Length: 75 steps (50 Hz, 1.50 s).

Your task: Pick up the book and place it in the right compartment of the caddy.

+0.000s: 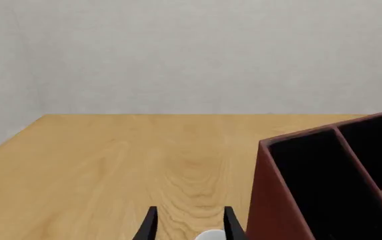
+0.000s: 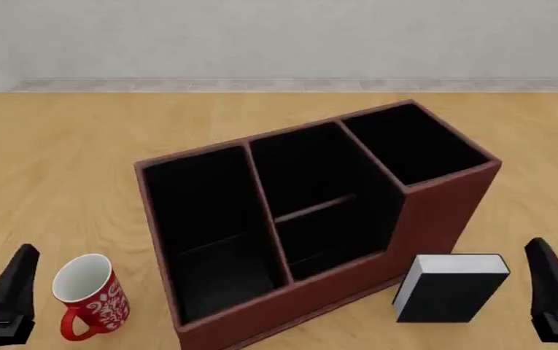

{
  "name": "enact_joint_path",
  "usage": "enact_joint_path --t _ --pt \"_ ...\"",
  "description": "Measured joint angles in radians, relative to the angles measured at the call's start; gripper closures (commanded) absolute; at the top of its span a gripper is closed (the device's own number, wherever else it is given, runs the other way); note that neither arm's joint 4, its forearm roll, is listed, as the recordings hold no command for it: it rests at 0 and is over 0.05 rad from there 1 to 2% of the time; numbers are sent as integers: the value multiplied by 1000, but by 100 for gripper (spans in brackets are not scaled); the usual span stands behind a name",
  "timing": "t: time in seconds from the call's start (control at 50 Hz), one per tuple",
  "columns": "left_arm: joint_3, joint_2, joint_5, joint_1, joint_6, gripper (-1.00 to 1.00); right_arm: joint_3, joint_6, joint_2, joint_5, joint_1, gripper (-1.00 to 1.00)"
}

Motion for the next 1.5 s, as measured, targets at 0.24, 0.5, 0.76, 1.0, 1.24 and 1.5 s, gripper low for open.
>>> enact_joint_path --t 0.24,0.5,0.76,1.0,1.24,1.5 --pt "-1 5 -3 0 0 -100 38 -29 1 -51 19 -100" --pt "-2 9 -7 0 0 -100 6 -86 26 -22 74 -100" --pt "-2 10 -7 0 0 -100 -107 -264 136 61 142 -100" --pt "-2 11 -7 0 0 -100 -229 -425 333 92 197 -100" --pt "-2 11 -10 5 0 -100 -367 -547 465 185 212 -100" --pt "-1 7 -8 8 0 -100 -435 -671 542 290 212 -100"
